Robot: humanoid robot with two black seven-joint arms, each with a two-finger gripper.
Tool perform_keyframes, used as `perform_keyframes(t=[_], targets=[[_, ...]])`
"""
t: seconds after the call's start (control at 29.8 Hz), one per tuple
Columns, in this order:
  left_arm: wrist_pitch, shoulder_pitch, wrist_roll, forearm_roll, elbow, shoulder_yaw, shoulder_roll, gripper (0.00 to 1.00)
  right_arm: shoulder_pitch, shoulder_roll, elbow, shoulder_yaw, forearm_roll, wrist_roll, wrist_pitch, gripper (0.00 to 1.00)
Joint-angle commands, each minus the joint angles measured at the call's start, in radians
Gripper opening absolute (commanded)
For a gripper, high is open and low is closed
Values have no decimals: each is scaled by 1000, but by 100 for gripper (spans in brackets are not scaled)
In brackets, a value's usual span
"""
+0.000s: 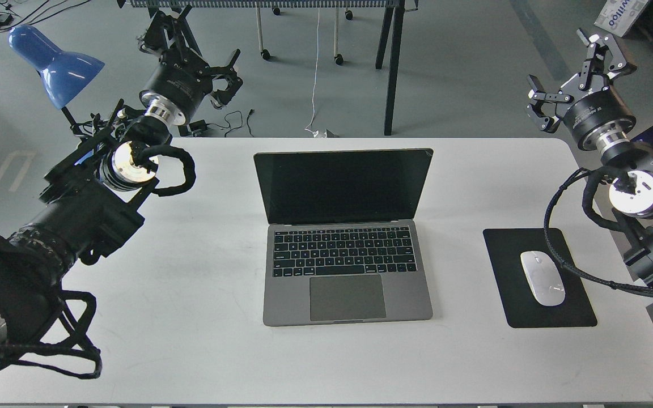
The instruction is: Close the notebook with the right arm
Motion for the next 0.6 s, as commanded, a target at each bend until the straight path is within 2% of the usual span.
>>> perform_keyframes(t=[0.0, 0.1, 0.37, 0.57], targets=[[0, 0, -5, 0, 0, -2, 1, 100, -1, 0, 0, -2, 0, 0, 3, 100], [0, 0, -26, 0, 0, -1, 1, 100, -3, 0, 0, -2, 0, 0, 14, 100], [0, 0, -28, 0, 0, -2, 1, 100, 13, -10, -2, -21, -5, -3, 14, 100], [0, 0, -28, 0, 0, 2, 1, 100, 131, -12, -9, -240, -9, -5, 8, 100]])
